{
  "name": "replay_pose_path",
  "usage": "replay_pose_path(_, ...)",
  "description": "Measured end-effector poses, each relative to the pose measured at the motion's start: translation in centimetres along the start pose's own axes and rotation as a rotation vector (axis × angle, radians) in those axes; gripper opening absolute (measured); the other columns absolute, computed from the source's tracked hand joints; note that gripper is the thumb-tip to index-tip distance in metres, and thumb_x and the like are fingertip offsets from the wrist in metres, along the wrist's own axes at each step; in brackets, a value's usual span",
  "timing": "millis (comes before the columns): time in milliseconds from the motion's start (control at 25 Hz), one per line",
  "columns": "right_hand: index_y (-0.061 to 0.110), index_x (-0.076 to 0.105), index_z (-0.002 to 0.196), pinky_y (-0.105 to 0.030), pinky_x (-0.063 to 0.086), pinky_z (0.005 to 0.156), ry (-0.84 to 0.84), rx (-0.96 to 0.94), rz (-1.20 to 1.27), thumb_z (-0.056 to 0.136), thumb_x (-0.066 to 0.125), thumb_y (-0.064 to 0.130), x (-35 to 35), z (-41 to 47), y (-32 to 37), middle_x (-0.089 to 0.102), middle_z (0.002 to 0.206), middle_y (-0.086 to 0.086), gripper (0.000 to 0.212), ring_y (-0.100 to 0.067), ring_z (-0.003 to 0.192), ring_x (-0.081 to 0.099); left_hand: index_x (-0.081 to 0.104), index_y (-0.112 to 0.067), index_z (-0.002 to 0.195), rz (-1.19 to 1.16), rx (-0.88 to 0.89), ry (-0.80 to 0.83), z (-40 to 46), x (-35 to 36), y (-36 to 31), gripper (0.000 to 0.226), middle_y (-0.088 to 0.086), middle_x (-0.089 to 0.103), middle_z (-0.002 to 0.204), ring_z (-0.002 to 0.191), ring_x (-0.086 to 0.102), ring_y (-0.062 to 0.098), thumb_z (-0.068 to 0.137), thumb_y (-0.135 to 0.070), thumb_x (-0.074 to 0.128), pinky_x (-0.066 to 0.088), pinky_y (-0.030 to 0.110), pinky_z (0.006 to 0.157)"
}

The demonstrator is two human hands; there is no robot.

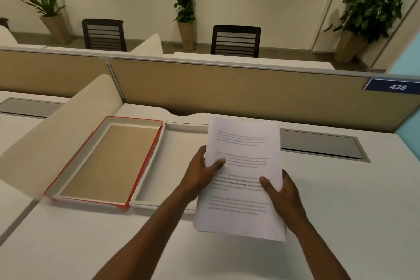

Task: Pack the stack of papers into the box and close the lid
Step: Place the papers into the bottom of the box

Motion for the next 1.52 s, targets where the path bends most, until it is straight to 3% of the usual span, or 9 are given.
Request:
replay_pose_path(160,0.023,0.055,0.129,-0.025,0.055,0.073,0.099,0.109,0.101,0.088,0.070,0.041,7.2,1.6,1.1,0.069,0.116,0.005,0.047,-0.011,0.099,0.068,0.050,-0.031,0.130,-0.043,-0.131,0.011,0.4,-6.4,1.3,0.057,0.000,0.066,0.125,0.105,0.071,0.026,0.078,-0.029,0.072,0.063,0.043,0.084)
replay_pose_path(320,0.018,0.054,0.132,-0.047,0.055,0.097,0.182,0.177,0.091,0.091,0.069,0.037,13.5,3.8,2.2,0.067,0.126,-0.003,0.048,-0.024,0.109,0.067,0.049,-0.018,0.133,0.013,-0.209,-0.072,2.0,-11.6,2.7,0.044,0.008,0.066,0.127,0.107,0.070,0.030,0.093,-0.004,0.059,0.059,0.053,0.093)
replay_pose_path(560,0.014,0.051,0.131,-0.035,0.053,0.085,0.176,0.239,-0.089,0.092,0.067,0.039,19.7,7.3,2.3,0.064,0.131,-0.009,0.049,-0.024,0.104,0.064,0.049,-0.013,0.128,0.183,-0.207,-0.081,6.0,-15.1,3.5,0.037,0.014,0.064,0.131,0.118,0.065,0.038,0.094,-0.001,0.054,0.055,0.057,0.100)
replay_pose_path(800,0.010,0.047,0.135,-0.042,0.056,0.092,0.131,0.263,-0.431,0.092,0.063,0.045,22.3,8.8,1.3,0.062,0.134,-0.011,0.058,-0.032,0.115,0.065,0.045,-0.014,0.138,0.330,-0.228,-0.130,9.2,-15.4,7.1,0.043,0.007,0.062,0.133,0.120,0.062,0.032,0.097,-0.016,0.057,0.055,0.039,0.095)
replay_pose_path(1000,0.007,0.049,0.128,-0.037,0.057,0.083,0.077,0.257,-0.556,0.090,0.065,0.047,23.8,8.6,0.9,0.065,0.127,-0.013,0.057,-0.030,0.107,0.068,0.045,-0.013,0.138,0.379,-0.218,-0.183,10.3,-16.2,9.5,0.042,0.009,0.063,0.132,0.118,0.063,0.031,0.097,-0.017,0.057,0.055,0.038,0.095)
replay_pose_path(1120,0.005,0.046,0.133,-0.039,0.057,0.089,0.070,0.263,-0.568,0.091,0.065,0.044,24.4,7.9,0.8,0.062,0.132,-0.014,0.061,-0.031,0.112,0.066,0.043,-0.011,0.139,0.446,-0.207,-0.175,10.9,-16.3,10.1,0.045,0.010,0.062,0.134,0.119,0.063,0.032,0.097,-0.016,0.058,0.056,0.040,0.097)
replay_pose_path(1320,0.009,0.001,0.157,-0.043,0.042,0.111,0.131,0.292,-0.547,0.091,0.066,0.038,25.2,6.5,0.8,0.035,0.157,-0.015,0.098,-0.034,0.140,0.043,-0.003,-0.015,0.160,0.609,-0.181,-0.102,10.5,-15.4,11.4,0.086,0.010,0.016,0.168,0.151,0.030,0.034,0.098,-0.016,0.056,0.038,0.041,0.116)
replay_pose_path(1400,0.011,-0.001,0.157,-0.043,0.041,0.114,0.156,0.254,-0.581,0.091,0.067,0.036,25.4,5.9,0.7,0.028,0.160,-0.015,0.098,-0.034,0.143,0.038,-0.005,-0.017,0.160,0.730,-0.148,-0.110,10.1,-14.9,12.1,0.085,0.010,0.002,0.170,0.156,0.015,0.034,0.099,-0.016,0.054,0.031,0.043,0.121)
replay_pose_path(1520,0.019,-0.006,0.158,-0.038,0.035,0.116,0.162,0.144,-0.836,0.095,0.059,0.039,25.8,5.1,0.6,0.003,0.167,-0.011,0.093,-0.030,0.152,0.019,0.010,-0.013,0.160,0.864,-0.096,-0.123,9.7,-14.6,12.8,0.070,0.012,0.007,0.170,0.157,0.010,0.032,0.102,-0.018,0.049,0.023,0.044,0.127)
Point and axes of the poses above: each hand's wrist, its own z-axis towards the middle knuckle, its own x-axis out of the palm, y = z × x, the point moved 6 cm from there along z, towards the middle knuckle
